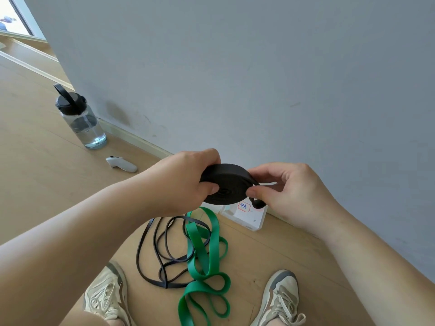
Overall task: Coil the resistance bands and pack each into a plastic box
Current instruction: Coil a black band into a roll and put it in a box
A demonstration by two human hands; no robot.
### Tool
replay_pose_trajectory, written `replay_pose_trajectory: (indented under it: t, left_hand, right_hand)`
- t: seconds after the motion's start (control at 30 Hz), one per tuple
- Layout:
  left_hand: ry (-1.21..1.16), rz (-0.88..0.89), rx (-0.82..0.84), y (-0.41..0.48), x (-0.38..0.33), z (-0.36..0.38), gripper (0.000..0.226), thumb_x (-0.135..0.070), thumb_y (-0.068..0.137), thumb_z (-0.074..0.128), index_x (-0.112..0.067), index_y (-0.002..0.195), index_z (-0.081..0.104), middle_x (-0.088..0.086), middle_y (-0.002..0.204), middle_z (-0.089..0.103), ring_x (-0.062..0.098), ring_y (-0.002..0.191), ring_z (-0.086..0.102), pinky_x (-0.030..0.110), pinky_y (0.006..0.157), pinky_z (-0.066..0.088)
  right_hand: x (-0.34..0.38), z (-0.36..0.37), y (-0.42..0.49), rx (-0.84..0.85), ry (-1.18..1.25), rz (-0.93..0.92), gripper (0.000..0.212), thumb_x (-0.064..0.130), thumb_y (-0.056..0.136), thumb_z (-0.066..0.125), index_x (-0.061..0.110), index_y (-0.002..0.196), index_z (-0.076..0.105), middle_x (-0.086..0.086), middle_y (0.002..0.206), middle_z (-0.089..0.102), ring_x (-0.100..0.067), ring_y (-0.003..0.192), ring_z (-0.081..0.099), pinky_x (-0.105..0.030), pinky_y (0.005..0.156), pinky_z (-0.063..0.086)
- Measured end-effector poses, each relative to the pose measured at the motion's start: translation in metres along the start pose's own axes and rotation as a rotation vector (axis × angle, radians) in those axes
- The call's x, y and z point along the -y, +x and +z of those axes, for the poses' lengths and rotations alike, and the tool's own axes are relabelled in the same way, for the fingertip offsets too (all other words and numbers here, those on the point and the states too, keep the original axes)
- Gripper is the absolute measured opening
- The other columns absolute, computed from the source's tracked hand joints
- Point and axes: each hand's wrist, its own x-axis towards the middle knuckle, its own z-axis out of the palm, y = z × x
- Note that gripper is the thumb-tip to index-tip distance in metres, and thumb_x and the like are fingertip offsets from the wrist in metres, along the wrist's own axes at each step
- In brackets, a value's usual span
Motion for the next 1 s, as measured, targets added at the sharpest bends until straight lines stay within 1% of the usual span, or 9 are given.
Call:
replay_pose_trajectory:
  t: [0.13,0.23,0.43,0.6,0.7,0.8,0.87,0.93,1.0]
  left_hand:
    - [-0.008,0.007,0.006,0.001,0.003,0.002,0.014,-0.028,0.098,0.065,-0.029,0.11,0.056,-0.013,0.081,0.059,0.007,0.075,0.058,0.024,0.062,0.043]
    - [-0.015,0.022,0.0,0.002,0.005,0.003,0.014,-0.028,0.098,0.065,-0.03,0.109,0.056,-0.013,0.082,0.06,0.008,0.076,0.06,0.024,0.064,0.046]
    - [-0.125,0.054,0.056,0.002,0.008,0.002,0.016,-0.027,0.097,0.067,-0.035,0.11,0.062,-0.018,0.087,0.066,0.009,0.076,0.066,0.02,0.069,0.052]
    - [-0.186,0.075,0.123,0.0,0.012,0.001,0.018,-0.026,0.098,0.066,-0.039,0.108,0.062,-0.013,0.091,0.073,0.016,0.077,0.072,0.041,0.079,0.061]
    - [-0.187,0.064,0.093,0.001,0.01,0.004,0.015,-0.03,0.098,0.065,-0.039,0.109,0.06,-0.005,0.09,0.074,0.018,0.075,0.073,0.042,0.076,0.062]
    - [-0.148,0.049,0.01,0.003,0.005,0.006,0.019,-0.033,0.095,0.068,-0.037,0.112,0.061,-0.016,0.094,0.069,0.011,0.079,0.069,0.025,0.069,0.052]
    - [-0.066,0.059,-0.04,0.003,0.002,0.006,0.032,-0.041,0.092,0.07,-0.04,0.122,0.059,-0.018,0.103,0.067,0.007,0.085,0.067,0.021,0.072,0.05]
    - [0.029,0.1,-0.077,0.002,-0.001,0.006,0.037,-0.047,0.09,0.07,-0.042,0.125,0.058,-0.017,0.102,0.067,0.005,0.084,0.064,0.027,0.075,0.052]
    - [0.084,0.138,-0.053,0.001,-0.003,0.006,0.027,-0.045,0.091,0.07,-0.039,0.116,0.062,-0.014,0.086,0.067,0.005,0.078,0.062,0.033,0.074,0.054]
  right_hand:
    - [-0.002,0.002,-0.001,-0.04,-0.046,-0.016,0.033,0.007,0.089,0.077,0.037,0.104,0.08,0.016,0.086,0.08,-0.006,0.075,0.076,-0.005,0.065,0.051]
    - [-0.005,0.001,-0.001,-0.084,-0.154,-0.073,0.031,0.01,0.089,0.077,0.033,0.109,0.08,0.013,0.091,0.08,-0.009,0.078,0.076,-0.016,0.075,0.056]
    - [-0.003,-0.004,-0.002,-0.107,-0.084,-0.07,0.035,0.007,0.084,0.082,0.038,0.1,0.08,0.026,0.091,0.078,0.009,0.091,0.071,0.0,0.083,0.046]
    - [0.001,-0.008,-0.009,0.038,0.135,-0.02,0.03,-0.005,0.086,0.077,0.021,0.1,0.077,0.009,0.092,0.082,-0.008,0.079,0.076,-0.028,0.081,0.063]
    - [0.0,-0.005,-0.006,-0.032,0.119,-0.032,0.029,-0.005,0.088,0.075,0.021,0.099,0.077,0.01,0.091,0.082,-0.004,0.082,0.077,-0.021,0.079,0.06]
    - [0.002,-0.004,-0.002,-0.092,0.107,-0.029,0.029,-0.004,0.087,0.076,0.022,0.098,0.078,0.012,0.09,0.081,-0.003,0.086,0.077,-0.019,0.081,0.059]
    - [0.002,-0.003,-0.001,-0.109,0.077,-0.033,0.029,-0.003,0.086,0.077,0.024,0.098,0.078,0.012,0.09,0.081,-0.003,0.087,0.077,-0.022,0.084,0.06]
    - [0.002,-0.001,-0.002,-0.103,0.051,-0.035,0.029,-0.001,0.086,0.078,0.024,0.1,0.079,0.009,0.091,0.081,-0.008,0.088,0.077,-0.027,0.086,0.062]
    - [0.003,0.001,-0.004,-0.094,0.07,-0.029,0.029,-0.001,0.085,0.079,0.024,0.1,0.079,0.008,0.091,0.082,-0.01,0.087,0.078,-0.028,0.084,0.063]
